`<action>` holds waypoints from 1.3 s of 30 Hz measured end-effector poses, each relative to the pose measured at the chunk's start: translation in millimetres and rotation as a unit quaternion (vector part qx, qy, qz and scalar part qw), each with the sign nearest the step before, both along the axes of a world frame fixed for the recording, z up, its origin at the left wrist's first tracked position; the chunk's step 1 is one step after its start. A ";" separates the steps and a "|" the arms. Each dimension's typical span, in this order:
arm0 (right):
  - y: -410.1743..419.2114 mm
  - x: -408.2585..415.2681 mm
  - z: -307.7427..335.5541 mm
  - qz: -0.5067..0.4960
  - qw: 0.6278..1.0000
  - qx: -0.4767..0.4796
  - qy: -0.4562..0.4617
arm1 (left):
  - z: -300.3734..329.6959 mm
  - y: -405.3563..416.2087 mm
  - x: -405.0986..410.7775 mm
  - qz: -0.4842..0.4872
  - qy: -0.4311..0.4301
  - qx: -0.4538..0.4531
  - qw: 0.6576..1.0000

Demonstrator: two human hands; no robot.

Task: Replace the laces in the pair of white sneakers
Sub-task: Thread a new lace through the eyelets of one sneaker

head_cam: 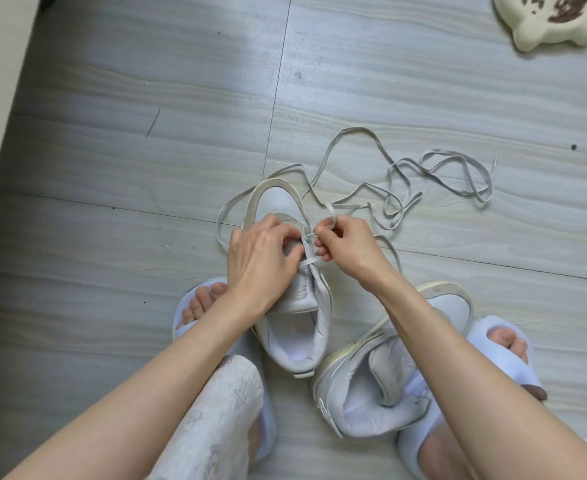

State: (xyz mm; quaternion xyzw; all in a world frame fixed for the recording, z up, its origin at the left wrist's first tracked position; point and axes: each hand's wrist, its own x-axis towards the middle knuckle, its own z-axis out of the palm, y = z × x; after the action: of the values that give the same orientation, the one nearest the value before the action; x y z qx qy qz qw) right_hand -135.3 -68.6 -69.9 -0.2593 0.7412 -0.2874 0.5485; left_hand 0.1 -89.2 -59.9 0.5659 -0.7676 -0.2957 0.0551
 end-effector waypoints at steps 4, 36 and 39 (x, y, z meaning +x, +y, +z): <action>2.0 -2.1 -2.1 -0.038 0.994 0.003 -0.101 | 0.7 -0.5 1.4 0.006 0.032 0.015 0.999; 24.8 15.4 0.7 -0.083 0.992 -0.034 -0.092 | -2.9 -12.2 4.0 -0.015 0.071 0.050 0.996; 20.7 21.3 -2.8 -0.060 0.997 -0.025 -0.027 | -3.3 -16.1 15.4 0.032 0.155 0.022 0.987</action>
State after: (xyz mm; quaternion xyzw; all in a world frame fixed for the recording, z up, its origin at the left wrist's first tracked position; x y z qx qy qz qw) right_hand -114.1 -47.9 -72.7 -0.2199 0.7332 -0.3453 0.5430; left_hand 15.5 -105.3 -63.2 0.5383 -0.7248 -0.3948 0.1707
